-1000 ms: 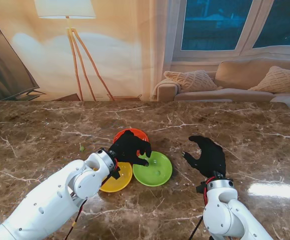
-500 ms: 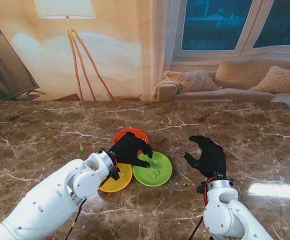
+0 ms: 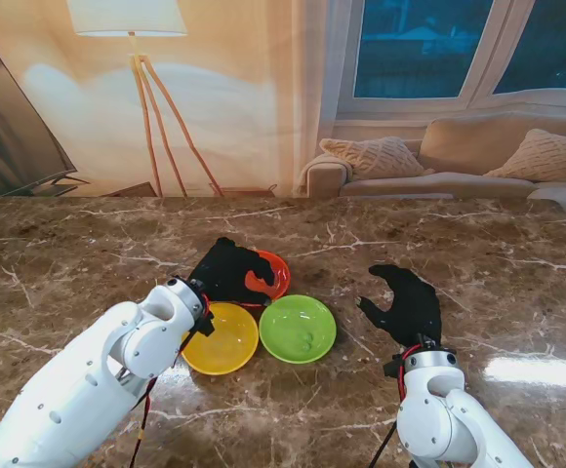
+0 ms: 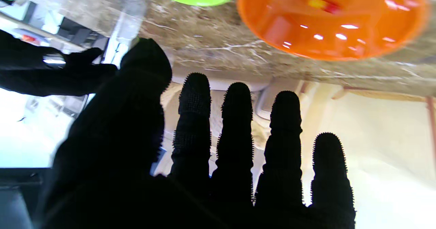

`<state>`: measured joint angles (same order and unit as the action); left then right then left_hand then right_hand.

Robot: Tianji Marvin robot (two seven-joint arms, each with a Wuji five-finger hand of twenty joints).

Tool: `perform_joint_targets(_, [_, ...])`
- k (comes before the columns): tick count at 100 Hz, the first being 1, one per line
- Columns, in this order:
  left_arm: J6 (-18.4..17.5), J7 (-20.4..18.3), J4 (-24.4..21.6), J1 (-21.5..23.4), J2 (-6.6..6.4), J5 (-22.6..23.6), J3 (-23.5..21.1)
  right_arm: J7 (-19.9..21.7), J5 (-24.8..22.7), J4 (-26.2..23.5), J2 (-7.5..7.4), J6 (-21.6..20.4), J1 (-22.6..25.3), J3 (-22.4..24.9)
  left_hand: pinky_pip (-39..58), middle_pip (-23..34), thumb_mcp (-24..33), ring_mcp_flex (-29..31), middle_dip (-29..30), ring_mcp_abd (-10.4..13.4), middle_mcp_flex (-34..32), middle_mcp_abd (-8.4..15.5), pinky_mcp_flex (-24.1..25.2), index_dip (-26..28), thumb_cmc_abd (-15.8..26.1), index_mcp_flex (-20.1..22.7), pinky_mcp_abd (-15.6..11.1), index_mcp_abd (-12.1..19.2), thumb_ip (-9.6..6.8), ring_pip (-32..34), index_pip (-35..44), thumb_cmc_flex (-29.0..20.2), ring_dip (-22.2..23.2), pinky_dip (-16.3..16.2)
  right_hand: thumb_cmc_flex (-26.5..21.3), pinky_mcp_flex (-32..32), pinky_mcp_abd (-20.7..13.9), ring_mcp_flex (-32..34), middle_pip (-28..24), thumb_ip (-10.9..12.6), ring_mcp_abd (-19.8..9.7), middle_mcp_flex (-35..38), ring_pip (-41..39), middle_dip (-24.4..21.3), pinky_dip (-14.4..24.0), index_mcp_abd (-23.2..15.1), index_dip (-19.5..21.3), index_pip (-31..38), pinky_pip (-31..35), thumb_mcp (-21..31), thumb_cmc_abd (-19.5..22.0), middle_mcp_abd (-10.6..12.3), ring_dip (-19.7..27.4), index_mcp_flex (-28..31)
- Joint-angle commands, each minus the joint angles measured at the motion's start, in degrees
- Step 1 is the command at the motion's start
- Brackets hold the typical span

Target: Portion candies into small dishes

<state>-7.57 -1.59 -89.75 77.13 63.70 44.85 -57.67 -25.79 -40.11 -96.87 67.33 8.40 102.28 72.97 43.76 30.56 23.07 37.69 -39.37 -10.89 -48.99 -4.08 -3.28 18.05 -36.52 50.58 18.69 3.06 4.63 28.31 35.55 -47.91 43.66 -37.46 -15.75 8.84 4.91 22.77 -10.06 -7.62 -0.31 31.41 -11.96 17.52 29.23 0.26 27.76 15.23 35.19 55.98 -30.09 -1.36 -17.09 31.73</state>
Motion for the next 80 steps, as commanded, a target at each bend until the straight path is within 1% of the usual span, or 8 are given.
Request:
perform_joint_targets(1, [0.57,-0.59,-0.62,0.06,-1.7,0.75,-2.05,0.64,0.08,-0.03,0.12,0.22,0.55,-0.03,-0.89,-0.14,0.51,-0.4,0.6,0.46,1.48,-0.3,0.99,1.06,0.48,-0.48,0.9,-0.09,0.84,-1.07,-0.44,0.76,-0.29,-0.84,0.2,-0.07,-0.12,-1.41,0.57,1.79,0.22,-1.64,-0.2,0.41,1.61,-0.89,-0.39,0.46,0.35,0.91,-0.65,0.0,-0.67,0.25])
perform_joint_targets(11, [1.97,-3.34,-2.43,1.49,-2.39,3.01,-6.27,0.71,0.11,-0.05,0.12,0.36,0.52,-0.07,-0.97,-0.34,0.5,-0.57,0.69,0.45,1.76,-0.25,0.99,1.07,0.7,-0.68,0.94,-0.11,0.76,-1.17,-0.78,0.77,-0.32,-0.88,0.17,-0.09,-0.15,-1.44,0.6,1.78,0.22,-1.71,-0.19,0.39,1.61,-1.0,-0.39,0.47,0.34,0.93,-0.66,0.0,-0.67,0.28])
perform_joint_targets(21, [3.24,-5.22,-3.61,2.79,-2.83,4.78,-9.82,0.78,0.0,-0.04,0.09,0.44,0.48,-0.15,-1.15,-0.6,0.51,-0.78,0.81,0.53,2.19,-0.22,1.08,1.09,1.02,-0.91,0.86,-0.38,0.67,-1.36,-1.19,0.9,-0.41,-0.85,0.23,-0.06,-0.13,-1.39,0.58,1.77,0.24,-1.7,-0.21,0.4,1.62,-0.97,-0.38,0.49,0.36,0.89,-0.64,-0.01,-0.68,0.29])
perform_joint_targets(44, [4.72,-8.88,-4.23,5.16,-3.65,8.0,-16.24,1.04,-0.15,-0.01,0.02,0.47,0.37,-0.27,-1.6,-1.4,1.03,-1.31,1.16,0.47,3.46,-0.42,1.19,1.15,1.73,-1.67,1.07,-1.38,0.3,-2.24,-2.87,1.95,-0.94,-0.8,0.17,-0.04,-0.08,-1.39,0.57,1.77,0.22,-1.71,-0.22,0.39,1.62,-0.93,-0.38,0.49,0.36,0.93,-0.72,0.02,-0.68,0.28])
perform_joint_targets(48, [5.02,-9.36,-4.2,5.58,-3.74,8.32,-17.1,1.05,-0.2,0.01,0.01,0.48,0.35,-0.28,-1.75,-1.8,2.37,-1.41,1.4,0.47,3.76,-0.43,1.15,1.6,1.61,-1.63,1.07,-1.62,0.08,-2.57,-4.21,2.76,-1.22,-0.89,0.18,-0.06,-0.13,-1.39,0.56,1.76,0.24,-1.69,-0.22,0.39,1.61,-0.99,-0.38,0.46,0.35,0.93,-0.73,-0.05,-0.68,0.22])
perform_joint_targets(57, [5.43,-10.31,-3.77,6.28,-3.94,8.98,-18.71,1.04,-0.25,0.06,0.01,0.48,0.29,-0.32,-2.03,-2.19,3.01,-1.78,1.57,0.46,4.51,-0.51,1.36,1.77,2.0,-2.24,1.15,-1.99,0.02,-2.91,-5.01,3.28,-1.44,-0.86,0.15,-0.09,-0.11,-1.37,0.55,1.76,0.27,-1.69,-0.24,0.39,1.6,-0.96,-0.37,0.51,0.33,0.94,-0.75,-0.02,-0.69,0.34])
perform_joint_targets(64, [5.69,-11.01,-3.11,6.55,-4.1,9.43,-19.59,1.08,-0.31,0.09,-0.01,0.47,0.23,-0.37,-2.52,-2.8,5.54,-2.01,1.97,0.54,5.21,-0.7,1.43,2.01,2.09,-2.41,1.21,-2.86,-0.76,-3.46,-7.0,4.91,-1.99,-0.86,0.17,-0.06,-0.13,-1.42,0.55,1.75,0.27,-1.68,-0.21,0.39,1.6,-0.93,-0.37,0.49,0.33,0.92,-0.77,0.03,-0.67,0.29])
perform_joint_targets(80, [6.74,-13.78,-1.08,6.27,-4.62,10.83,-20.75,1.22,-0.31,0.2,-0.04,0.44,0.09,-0.49,-3.16,-4.07,6.23,-2.95,2.64,0.05,6.79,-1.66,1.68,1.37,2.09,-3.44,1.36,-4.6,-0.72,-4.2,-9.68,5.7,-2.43,-0.69,0.2,-0.06,-0.09,-1.36,0.57,1.75,0.25,-1.74,-0.23,0.37,1.6,-0.97,-0.36,0.51,0.33,0.9,-0.74,0.02,-0.68,0.33])
